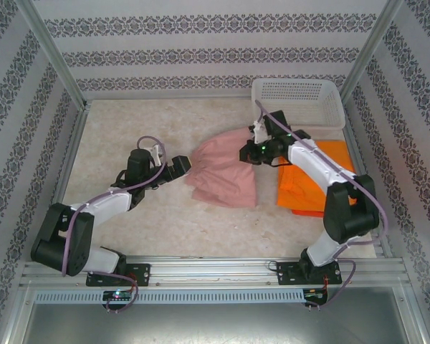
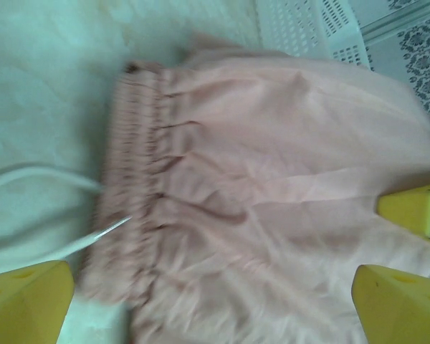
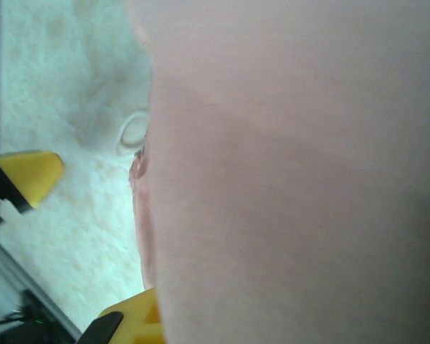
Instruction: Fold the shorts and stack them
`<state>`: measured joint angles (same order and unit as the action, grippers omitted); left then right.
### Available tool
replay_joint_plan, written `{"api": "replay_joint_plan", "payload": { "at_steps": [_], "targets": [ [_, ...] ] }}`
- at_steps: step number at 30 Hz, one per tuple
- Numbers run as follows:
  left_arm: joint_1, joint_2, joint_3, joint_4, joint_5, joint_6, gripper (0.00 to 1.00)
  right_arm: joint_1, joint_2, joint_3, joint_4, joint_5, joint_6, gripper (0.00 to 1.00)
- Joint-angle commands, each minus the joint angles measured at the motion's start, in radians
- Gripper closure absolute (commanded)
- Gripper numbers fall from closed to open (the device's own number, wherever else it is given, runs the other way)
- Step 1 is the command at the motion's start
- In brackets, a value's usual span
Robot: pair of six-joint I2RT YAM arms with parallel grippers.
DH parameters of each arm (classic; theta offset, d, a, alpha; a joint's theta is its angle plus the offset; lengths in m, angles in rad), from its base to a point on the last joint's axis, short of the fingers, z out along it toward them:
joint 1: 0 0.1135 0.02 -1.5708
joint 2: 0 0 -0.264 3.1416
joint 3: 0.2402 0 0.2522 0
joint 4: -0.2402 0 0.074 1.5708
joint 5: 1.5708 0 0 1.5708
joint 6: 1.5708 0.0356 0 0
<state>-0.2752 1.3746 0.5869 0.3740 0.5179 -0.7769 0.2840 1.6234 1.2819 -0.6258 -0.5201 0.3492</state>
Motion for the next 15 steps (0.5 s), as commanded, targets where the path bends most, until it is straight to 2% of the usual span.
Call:
{"api": "replay_joint_plan", "payload": {
  "at_steps": [1,7,15],
  "targets": [
    [-0.007,-0.010,-0.023,-0.037,-0.028,0.022,0.00,-0.049,-0.045,0.110,-0.373,0.109,-0.219,1.00],
    [-0.008,0.016,-0.043,0.023,-0.021,-0.014,0.00,-0.183,-0.038,0.307,-0.605,0.116,-0.330,1.00],
    [-0.009,0.021,-0.039,0.022,-0.021,-0.018,0.00,-0.244,0.063,0.575,-0.810,0.144,-0.438,1.00]
  ]
}}
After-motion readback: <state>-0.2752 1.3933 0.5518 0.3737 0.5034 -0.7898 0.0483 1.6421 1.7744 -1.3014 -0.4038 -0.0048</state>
